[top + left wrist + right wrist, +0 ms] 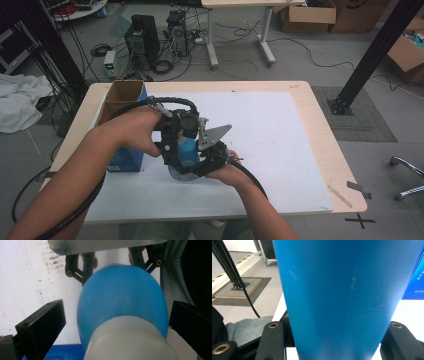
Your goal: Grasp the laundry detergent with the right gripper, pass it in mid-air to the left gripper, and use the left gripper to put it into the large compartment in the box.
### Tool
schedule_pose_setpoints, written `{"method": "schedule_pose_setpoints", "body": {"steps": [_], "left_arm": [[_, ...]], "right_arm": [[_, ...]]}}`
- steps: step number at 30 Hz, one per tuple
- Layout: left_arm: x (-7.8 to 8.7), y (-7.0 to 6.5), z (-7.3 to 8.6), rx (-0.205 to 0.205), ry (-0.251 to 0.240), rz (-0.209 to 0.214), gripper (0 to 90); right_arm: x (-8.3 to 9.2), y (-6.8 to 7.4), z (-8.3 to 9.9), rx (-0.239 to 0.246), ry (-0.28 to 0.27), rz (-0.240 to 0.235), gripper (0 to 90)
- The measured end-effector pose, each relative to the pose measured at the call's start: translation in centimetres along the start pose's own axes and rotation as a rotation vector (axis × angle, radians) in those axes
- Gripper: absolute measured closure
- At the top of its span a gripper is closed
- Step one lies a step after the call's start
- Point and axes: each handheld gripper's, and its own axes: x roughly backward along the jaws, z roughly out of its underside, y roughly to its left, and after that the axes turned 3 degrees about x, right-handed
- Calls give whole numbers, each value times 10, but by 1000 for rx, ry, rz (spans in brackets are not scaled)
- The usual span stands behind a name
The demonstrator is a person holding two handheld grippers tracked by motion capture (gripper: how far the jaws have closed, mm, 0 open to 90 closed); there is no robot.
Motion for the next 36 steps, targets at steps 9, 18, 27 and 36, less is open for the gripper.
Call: {"method": "schedule_pose_setpoints", "body": {"steps": [9,18,27,36], "left_arm": [[0,1,1,0,4,-9,62],[0,1,-1,3,41,-27,147],[-1,1,0,18,42,-30,157],[0,3,-1,26,60,-24,224]], "right_arm": [[-3,-1,-1,-4,-10,-5,443],[-4,-2,-2,2,-22,-3,444],[-3,-3,-1,-9,-20,1,444],[-3,-5,0,-9,-36,4,445]]}}
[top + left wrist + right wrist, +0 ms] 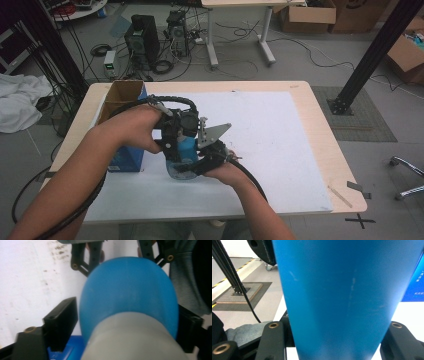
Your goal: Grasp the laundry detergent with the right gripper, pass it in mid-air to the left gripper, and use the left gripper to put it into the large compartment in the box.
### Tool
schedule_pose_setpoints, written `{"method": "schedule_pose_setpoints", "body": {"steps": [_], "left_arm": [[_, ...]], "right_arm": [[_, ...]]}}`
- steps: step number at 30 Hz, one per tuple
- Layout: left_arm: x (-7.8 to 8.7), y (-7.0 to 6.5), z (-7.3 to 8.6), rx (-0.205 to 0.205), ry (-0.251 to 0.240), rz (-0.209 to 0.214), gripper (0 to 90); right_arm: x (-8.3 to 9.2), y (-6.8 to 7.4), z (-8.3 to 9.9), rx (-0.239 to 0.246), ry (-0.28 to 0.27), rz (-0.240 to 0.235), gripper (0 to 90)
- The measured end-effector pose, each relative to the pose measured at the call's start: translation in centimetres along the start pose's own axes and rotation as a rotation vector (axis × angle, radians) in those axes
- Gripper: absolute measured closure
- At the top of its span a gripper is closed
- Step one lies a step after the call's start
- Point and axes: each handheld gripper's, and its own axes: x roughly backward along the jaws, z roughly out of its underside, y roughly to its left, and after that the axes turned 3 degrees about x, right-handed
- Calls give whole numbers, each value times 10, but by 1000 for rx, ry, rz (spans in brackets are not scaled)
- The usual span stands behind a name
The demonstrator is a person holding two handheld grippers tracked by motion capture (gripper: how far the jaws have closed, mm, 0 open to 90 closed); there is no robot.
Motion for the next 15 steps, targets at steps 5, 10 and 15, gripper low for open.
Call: {"method": "schedule_pose_setpoints", "body": {"steps": [5,10,15], "left_arm": [[0,0,0,-3,1,-11,250],[0,0,0,-3,7,-13,272],[0,-1,-1,-7,12,-17,302]], "right_arm": [[0,0,0,-3,-2,-1,445],[0,0,0,-3,4,1,445],[1,1,1,-22,12,1,445]]}}
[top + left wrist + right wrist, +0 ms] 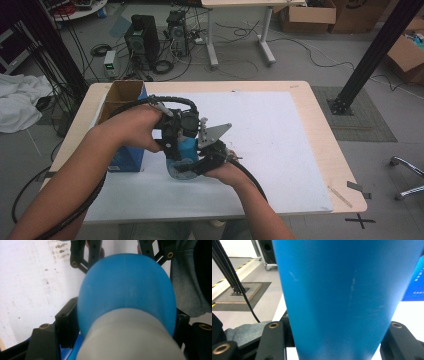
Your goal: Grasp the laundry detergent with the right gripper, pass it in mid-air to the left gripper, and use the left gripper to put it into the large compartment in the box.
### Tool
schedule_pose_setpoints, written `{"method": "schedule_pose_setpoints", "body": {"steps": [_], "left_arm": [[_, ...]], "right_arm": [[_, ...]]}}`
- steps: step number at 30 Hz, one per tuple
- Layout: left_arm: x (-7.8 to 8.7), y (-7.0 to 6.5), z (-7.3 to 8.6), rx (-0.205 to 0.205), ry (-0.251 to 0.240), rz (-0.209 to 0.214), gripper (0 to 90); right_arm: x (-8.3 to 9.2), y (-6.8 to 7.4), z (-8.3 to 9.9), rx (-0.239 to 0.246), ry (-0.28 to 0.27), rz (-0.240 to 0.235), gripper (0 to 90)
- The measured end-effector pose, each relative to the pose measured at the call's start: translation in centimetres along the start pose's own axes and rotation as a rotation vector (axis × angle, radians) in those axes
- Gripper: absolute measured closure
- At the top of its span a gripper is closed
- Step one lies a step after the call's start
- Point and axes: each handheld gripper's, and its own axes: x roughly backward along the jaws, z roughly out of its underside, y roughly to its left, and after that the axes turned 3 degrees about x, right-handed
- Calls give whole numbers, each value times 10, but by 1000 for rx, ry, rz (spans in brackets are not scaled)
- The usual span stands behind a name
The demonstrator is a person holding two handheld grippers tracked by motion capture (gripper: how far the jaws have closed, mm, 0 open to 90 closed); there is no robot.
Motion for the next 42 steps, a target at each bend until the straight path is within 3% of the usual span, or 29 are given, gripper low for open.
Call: {"method": "schedule_pose_setpoints", "body": {"steps": [29,42], "left_arm": [[4,0,3,28,-17,7,359],[8,-2,2,52,22,10,383]], "right_arm": [[-2,-1,-1,6,-16,8,448],[-4,1,-6,41,-2,23,446]]}}
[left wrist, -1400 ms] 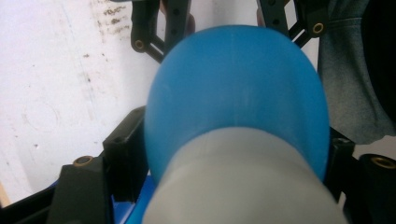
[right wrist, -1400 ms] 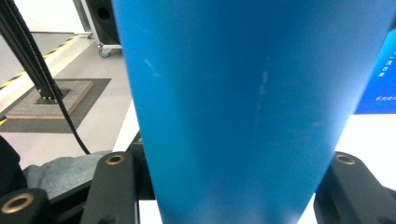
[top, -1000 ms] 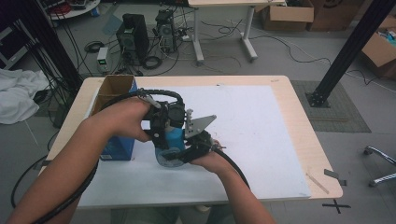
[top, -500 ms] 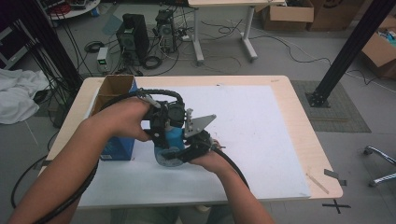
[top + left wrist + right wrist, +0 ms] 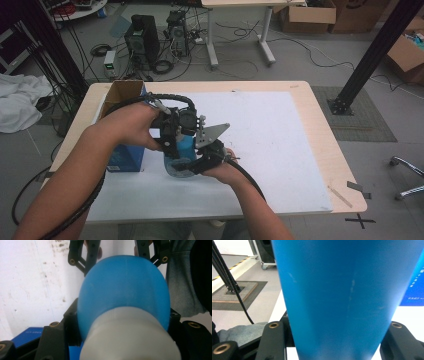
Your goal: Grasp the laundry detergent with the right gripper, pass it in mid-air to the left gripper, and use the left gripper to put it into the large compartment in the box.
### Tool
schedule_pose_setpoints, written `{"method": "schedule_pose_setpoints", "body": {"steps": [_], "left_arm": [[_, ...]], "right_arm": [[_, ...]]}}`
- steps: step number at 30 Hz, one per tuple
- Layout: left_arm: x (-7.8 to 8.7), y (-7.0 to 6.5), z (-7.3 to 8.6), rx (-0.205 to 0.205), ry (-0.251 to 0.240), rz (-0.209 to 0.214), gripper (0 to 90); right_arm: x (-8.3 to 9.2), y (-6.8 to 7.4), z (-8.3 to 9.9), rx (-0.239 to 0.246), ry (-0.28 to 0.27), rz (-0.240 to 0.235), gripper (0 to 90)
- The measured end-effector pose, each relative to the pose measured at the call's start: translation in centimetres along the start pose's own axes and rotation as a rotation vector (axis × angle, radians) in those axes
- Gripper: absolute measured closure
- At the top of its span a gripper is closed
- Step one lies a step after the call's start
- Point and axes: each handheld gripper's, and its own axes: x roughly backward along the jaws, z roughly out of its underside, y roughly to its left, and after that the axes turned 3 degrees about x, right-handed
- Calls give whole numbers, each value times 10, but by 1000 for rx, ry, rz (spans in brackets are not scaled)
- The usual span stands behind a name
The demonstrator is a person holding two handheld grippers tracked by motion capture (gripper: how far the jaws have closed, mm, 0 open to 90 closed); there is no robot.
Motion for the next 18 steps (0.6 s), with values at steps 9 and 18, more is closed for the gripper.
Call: {"method": "schedule_pose_setpoints", "body": {"steps": [9,18], "left_arm": [[1,-1,-2,4,8,-8,384],[3,4,2,46,12,-6,383]], "right_arm": [[2,1,1,5,1,13,425],[15,2,1,1,9,39,313]]}}
